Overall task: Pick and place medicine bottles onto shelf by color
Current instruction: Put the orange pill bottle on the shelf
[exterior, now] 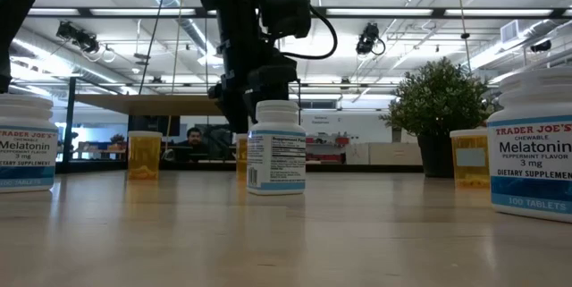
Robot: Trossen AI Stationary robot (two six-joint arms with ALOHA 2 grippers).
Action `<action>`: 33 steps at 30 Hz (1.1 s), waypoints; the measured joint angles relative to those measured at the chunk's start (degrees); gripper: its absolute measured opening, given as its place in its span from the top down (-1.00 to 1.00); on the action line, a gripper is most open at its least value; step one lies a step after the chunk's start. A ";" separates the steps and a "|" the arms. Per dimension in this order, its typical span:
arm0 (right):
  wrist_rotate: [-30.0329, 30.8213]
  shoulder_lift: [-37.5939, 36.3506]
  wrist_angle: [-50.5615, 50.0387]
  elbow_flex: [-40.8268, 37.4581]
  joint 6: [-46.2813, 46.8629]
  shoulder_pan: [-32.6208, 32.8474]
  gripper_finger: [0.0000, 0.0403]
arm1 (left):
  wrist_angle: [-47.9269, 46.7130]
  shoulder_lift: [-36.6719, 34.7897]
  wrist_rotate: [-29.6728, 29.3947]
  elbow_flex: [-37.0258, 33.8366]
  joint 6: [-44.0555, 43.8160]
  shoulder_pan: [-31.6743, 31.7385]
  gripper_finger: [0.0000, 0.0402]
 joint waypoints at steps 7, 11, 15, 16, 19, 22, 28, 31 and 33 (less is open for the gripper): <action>0.00 0.00 0.00 0.00 0.09 0.00 -0.48 | -0.04 0.00 0.02 0.00 -0.05 0.08 -0.48; -0.02 0.00 0.00 0.00 0.02 0.00 -0.48 | -0.04 0.00 0.02 0.00 -0.13 0.09 -0.42; -0.02 0.00 0.00 0.00 0.00 0.00 -0.48 | -0.04 0.00 0.02 0.00 -0.14 0.09 -0.34; -0.02 0.00 0.00 0.00 0.00 0.00 -0.48 | -0.05 0.00 0.02 0.00 -0.15 0.09 -0.32; -0.02 0.00 0.00 0.00 -0.17 0.00 -0.48 | -0.04 0.00 0.58 0.00 -0.20 0.09 -0.26; -0.02 0.00 0.00 0.00 -0.69 0.00 -0.48 | -0.21 0.00 2.31 0.00 -0.18 0.09 -0.20; -0.02 0.00 0.00 0.00 -0.87 0.00 -0.48 | -1.79 -0.19 2.89 0.01 -0.21 0.09 -0.13; -0.02 0.00 0.00 0.00 -1.29 0.00 -0.48 | -1.82 -0.27 3.10 0.00 -0.23 0.09 -0.15; -0.02 0.00 0.00 0.00 -1.50 0.00 -0.48 | -2.25 -0.57 3.81 0.00 -0.24 0.09 -0.17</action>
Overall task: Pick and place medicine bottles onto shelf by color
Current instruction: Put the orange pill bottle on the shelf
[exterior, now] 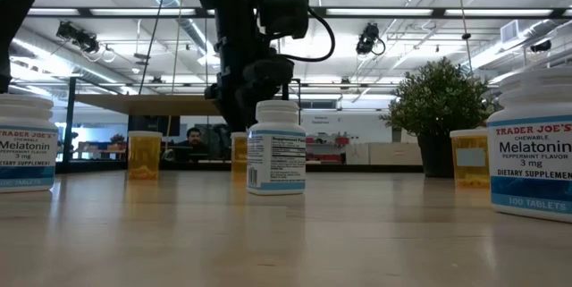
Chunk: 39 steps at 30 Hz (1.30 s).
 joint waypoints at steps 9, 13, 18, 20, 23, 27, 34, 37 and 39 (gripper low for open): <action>0.00 0.00 0.02 0.00 -0.39 0.00 -0.48 | -4.64 -0.20 2.99 4.49 0.04 -0.02 -0.15; 0.00 0.00 0.02 0.00 -1.02 0.00 -0.48 | -7.84 -0.24 2.98 10.57 0.53 0.32 -0.12; 0.00 0.00 0.01 0.00 -1.07 0.00 -0.48 | -13.20 -0.22 2.32 19.31 3.12 0.39 -0.16; 0.00 0.00 0.02 0.00 -1.09 0.00 -0.48 | -16.08 -0.22 1.61 22.97 5.08 0.56 -0.17; 0.00 0.00 0.02 0.00 -1.15 0.00 -0.48 | -18.98 -0.22 1.33 27.93 9.07 1.27 -0.15; 0.00 0.00 0.02 0.00 -1.54 0.00 -0.48 | -24.12 -0.23 1.13 34.05 12.94 3.27 -0.14; -0.02 0.00 0.02 -0.02 -1.58 0.00 -0.48 | -31.49 -0.30 1.14 41.41 21.55 7.81 -0.19; -0.02 0.00 0.02 -0.02 -1.58 0.00 -0.48 | -32.14 -0.26 1.16 42.89 24.40 10.16 -0.18; -0.02 0.00 0.02 -0.02 -1.56 0.00 -0.48 | -32.27 -0.25 1.16 42.92 25.76 11.70 -0.16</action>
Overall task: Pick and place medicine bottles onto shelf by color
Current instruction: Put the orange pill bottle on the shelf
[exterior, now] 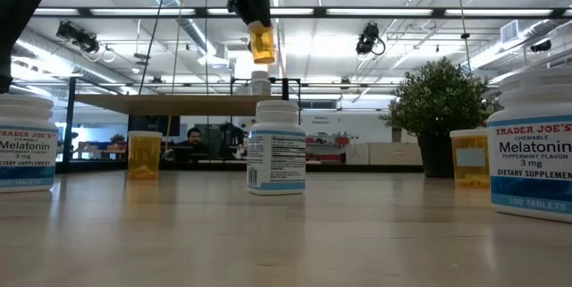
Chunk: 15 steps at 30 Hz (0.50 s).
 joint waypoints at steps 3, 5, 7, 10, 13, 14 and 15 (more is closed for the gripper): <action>0.00 0.00 0.00 0.00 0.00 0.00 -0.48 | -0.75 0.01 0.00 -0.24 2.50 2.31 -0.15; 0.00 0.00 -0.01 0.00 0.02 0.00 -0.48 | -0.83 0.03 0.00 -0.83 3.45 3.61 -0.16; 0.00 0.00 0.00 0.00 0.02 0.00 -0.48 | -1.00 0.10 0.00 -0.93 4.35 4.87 -0.18; 0.03 0.00 -0.02 0.00 0.02 0.00 -0.48 | -0.78 0.04 0.00 -0.91 6.00 6.48 -0.19; 0.54 0.00 0.00 0.00 0.09 0.00 -0.48 | -0.82 0.41 0.41 -0.88 6.29 7.88 -0.17; 0.80 0.00 0.00 0.00 0.09 0.00 -0.48 | -1.12 0.70 1.15 -0.87 6.56 8.40 -0.16; 1.17 0.00 -0.01 0.00 0.13 0.00 -0.48 | -1.68 1.06 2.01 -0.87 7.00 8.88 -0.15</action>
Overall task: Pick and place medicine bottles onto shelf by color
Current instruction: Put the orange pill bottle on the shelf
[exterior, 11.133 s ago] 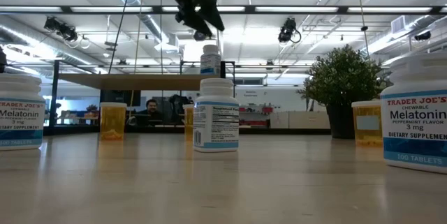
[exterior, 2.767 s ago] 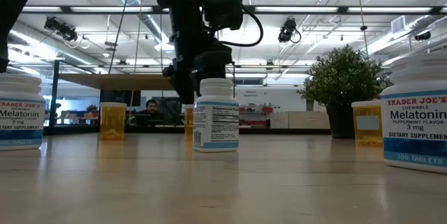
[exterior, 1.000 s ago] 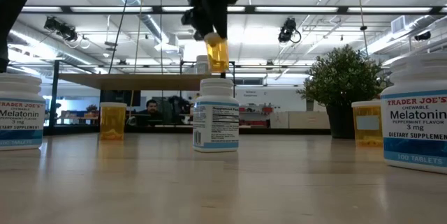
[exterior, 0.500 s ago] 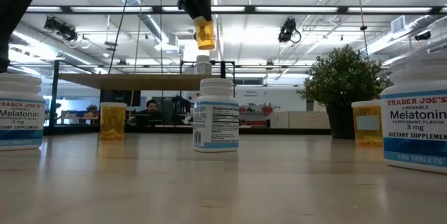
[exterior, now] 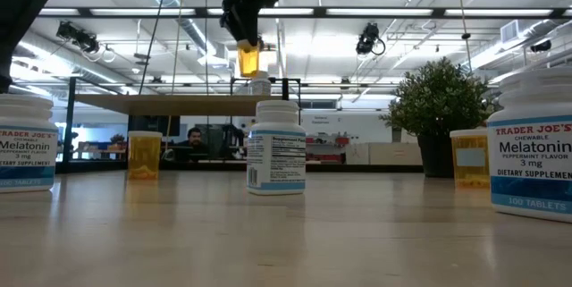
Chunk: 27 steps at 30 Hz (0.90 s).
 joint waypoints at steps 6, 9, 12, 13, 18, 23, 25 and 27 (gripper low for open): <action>0.49 0.00 0.00 0.00 0.82 0.00 -0.48 | 0.03 2.43 0.85 -0.02 0.30 0.37 -0.15; 0.49 0.00 -0.01 0.00 1.34 0.00 -0.48 | 0.11 3.75 0.97 -0.02 0.30 0.06 -0.19; 0.49 0.00 -0.01 0.00 1.62 0.00 -0.48 | 0.09 4.72 0.98 -0.04 0.30 -0.34 -0.20; 0.49 0.00 -0.01 0.00 1.66 0.00 -0.48 | 0.03 4.81 0.91 -0.08 0.30 -0.39 -0.20; 0.42 0.00 -0.01 0.00 1.66 0.00 -0.48 | 0.49 5.21 0.69 -0.06 0.30 -0.75 -0.16; 0.38 0.00 -0.01 0.00 1.66 0.00 -0.48 | 0.65 5.18 -0.97 -0.06 0.66 -0.72 -0.16; 0.29 -0.01 -0.01 0.00 1.66 0.00 -0.48 | 0.70 5.18 -2.66 -0.06 1.27 -0.70 -0.19; 0.28 0.00 -0.01 0.00 1.66 0.00 -0.48 | 0.70 5.18 -3.01 -0.06 1.83 -0.49 -0.22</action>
